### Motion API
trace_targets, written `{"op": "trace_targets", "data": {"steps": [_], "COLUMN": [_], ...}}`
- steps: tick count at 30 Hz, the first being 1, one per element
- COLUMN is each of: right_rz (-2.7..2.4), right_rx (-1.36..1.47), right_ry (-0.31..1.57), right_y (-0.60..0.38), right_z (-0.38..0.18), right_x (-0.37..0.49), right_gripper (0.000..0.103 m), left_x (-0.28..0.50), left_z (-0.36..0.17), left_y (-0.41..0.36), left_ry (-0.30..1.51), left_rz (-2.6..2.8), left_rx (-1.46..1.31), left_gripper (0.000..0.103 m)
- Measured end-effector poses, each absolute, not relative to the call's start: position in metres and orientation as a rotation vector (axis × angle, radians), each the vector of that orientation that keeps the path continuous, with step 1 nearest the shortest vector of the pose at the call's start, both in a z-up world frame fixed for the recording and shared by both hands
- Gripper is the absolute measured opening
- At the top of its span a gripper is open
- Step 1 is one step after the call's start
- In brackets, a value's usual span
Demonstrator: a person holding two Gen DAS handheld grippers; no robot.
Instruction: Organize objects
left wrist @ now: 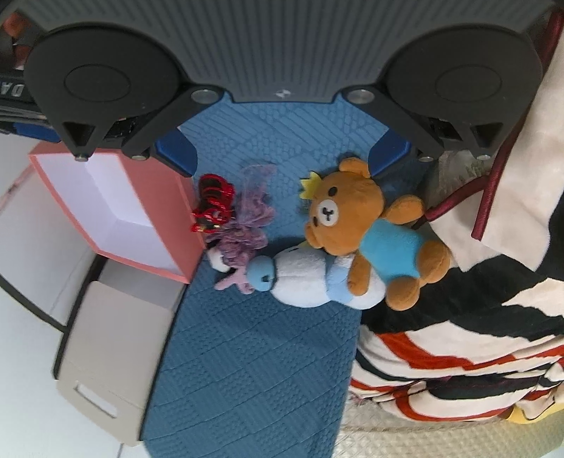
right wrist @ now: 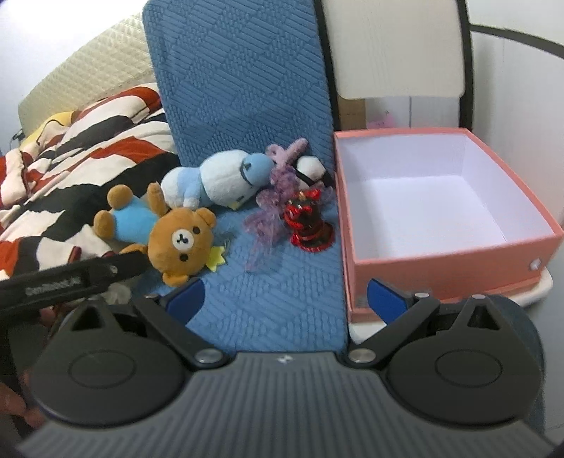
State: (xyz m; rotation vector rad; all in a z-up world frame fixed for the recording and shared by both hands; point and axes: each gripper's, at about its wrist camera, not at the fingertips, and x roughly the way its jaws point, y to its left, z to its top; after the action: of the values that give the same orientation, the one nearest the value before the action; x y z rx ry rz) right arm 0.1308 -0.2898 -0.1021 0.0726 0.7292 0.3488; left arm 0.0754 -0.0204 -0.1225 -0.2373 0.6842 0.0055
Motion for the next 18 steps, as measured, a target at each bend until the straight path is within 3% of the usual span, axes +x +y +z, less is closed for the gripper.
{"op": "trace_targets", "data": {"steps": [14,18], "right_rz": [0.411,0.409], "right_rx": [-0.004,-0.069], "right_ry": [0.637,0.615], "right_y": [-0.238,-0.223], "right_z": [-0.142,-0.159], "right_x": [0.21,0.238], "right_gripper": [0.1,0.089], "left_x": [0.162,0.183], "left_z": [-0.19,-0.206], "left_y": [0.033,0.042], "left_ry": [0.797,0.817], "left_rz": [0.139,0.164], "left_rx": [-0.378,-0.403], "left_gripper": [0.103,0.103]}}
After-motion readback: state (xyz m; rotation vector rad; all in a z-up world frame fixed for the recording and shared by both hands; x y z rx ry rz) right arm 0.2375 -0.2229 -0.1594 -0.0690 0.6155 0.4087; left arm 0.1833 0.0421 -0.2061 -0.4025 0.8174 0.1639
